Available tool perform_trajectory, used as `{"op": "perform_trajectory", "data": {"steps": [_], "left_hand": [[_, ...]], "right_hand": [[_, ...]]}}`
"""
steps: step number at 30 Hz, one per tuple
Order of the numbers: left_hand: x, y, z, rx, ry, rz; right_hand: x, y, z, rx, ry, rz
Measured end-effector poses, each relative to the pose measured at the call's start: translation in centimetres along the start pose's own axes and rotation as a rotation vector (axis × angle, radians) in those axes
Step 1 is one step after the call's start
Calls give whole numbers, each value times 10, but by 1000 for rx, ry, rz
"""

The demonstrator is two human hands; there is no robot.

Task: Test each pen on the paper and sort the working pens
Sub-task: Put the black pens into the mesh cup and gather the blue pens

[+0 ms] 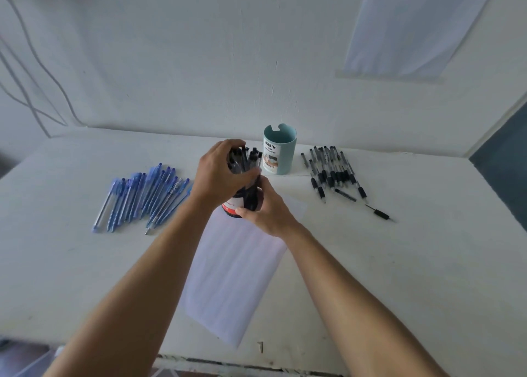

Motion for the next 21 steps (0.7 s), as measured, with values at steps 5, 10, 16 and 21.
{"op": "perform_trajectory", "data": {"steps": [5,10,16,21], "left_hand": [[-7,-6,1,42,-44,-155],[-9,-8,-9,34,34,-141],[-4,-5,-8,120,-50,-134],[-14,-14,-47,103,175,-339]], "right_hand": [[0,-2,1,7,3,0],[2,-3,2,18,0,15],[5,-8,5,-33,-38,95],[-4,-44,22,20,-77,-41]]}}
Point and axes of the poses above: each hand's wrist, its own x-axis towards the middle knuckle, its own y-axis out of the palm, z = x × y, the point moved 8 cm from there along x, towards the middle knuckle, and after that the axes turned 5 degrees about -y, right-handed, at the moved point
